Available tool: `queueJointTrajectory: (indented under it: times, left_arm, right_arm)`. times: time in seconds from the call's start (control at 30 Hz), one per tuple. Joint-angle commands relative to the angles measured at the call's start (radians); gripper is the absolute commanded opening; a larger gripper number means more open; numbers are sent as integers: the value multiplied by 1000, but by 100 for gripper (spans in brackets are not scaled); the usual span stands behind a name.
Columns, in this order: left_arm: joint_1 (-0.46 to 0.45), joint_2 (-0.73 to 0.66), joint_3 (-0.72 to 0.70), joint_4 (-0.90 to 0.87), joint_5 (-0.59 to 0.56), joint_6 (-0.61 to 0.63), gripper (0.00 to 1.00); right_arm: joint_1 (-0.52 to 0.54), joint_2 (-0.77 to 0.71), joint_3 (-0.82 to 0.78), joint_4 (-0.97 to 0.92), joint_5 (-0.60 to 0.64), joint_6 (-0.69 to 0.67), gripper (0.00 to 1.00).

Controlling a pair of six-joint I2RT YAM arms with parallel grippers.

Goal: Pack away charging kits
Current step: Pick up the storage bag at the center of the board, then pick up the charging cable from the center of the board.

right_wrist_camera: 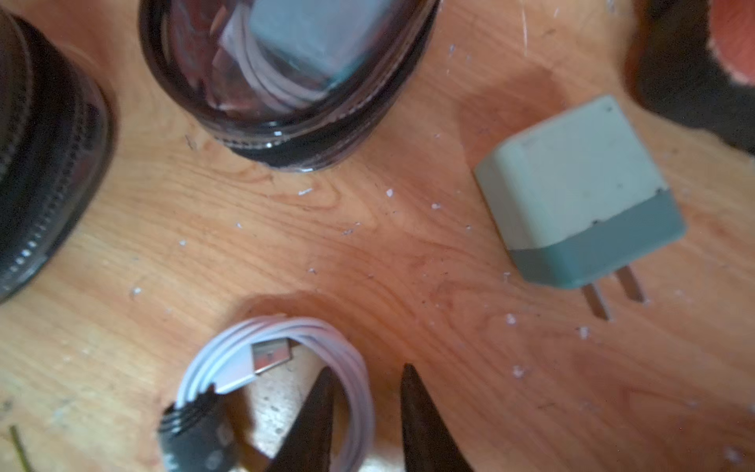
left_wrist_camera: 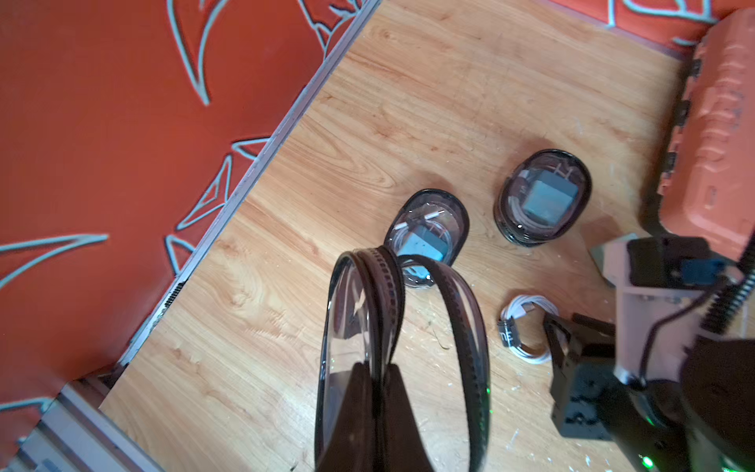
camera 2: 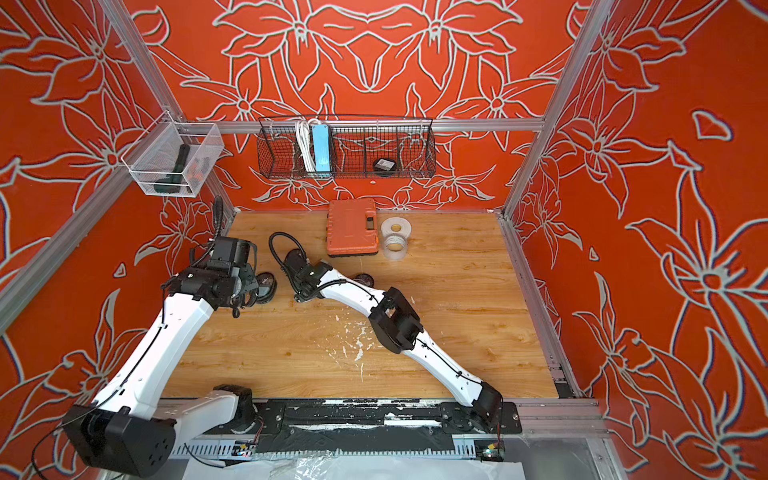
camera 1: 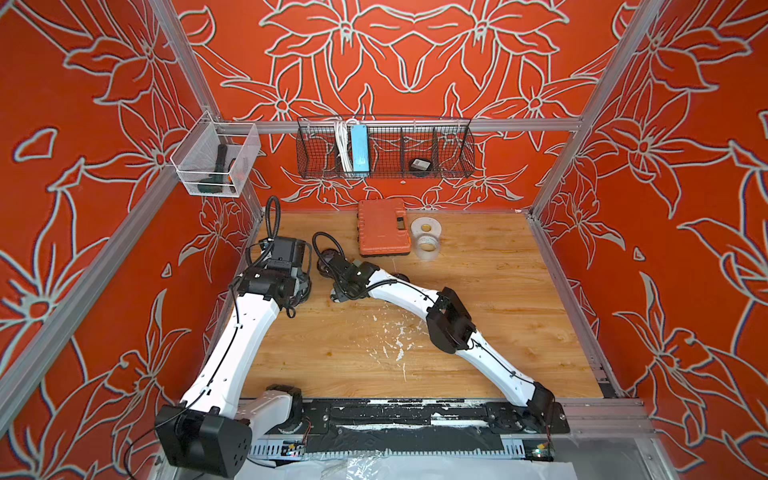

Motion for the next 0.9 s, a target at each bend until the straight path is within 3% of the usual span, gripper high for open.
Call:
queueJointTrajectory:
  times: [0.0, 0.13, 0.37, 0.6, 0.87]
  left_arm:
    - [29, -37, -46, 22, -65, 33, 0]
    - [141, -82, -99, 114, 54, 115, 0]
    - [160, -108, -114, 128, 73, 121, 0]
    - [161, -123, -120, 129, 77, 121, 0]
    - [160, -123, -124, 137, 92, 130, 0]
  right_arm:
    - [16, 181, 198, -163, 19, -24, 66]
    - [17, 403, 477, -291, 32, -36, 64]
    - [17, 691, 870, -499, 76, -43, 61]
    - [17, 741, 870, -484, 69, -25, 58]
    - [20, 772, 843, -484, 59, -17, 45]
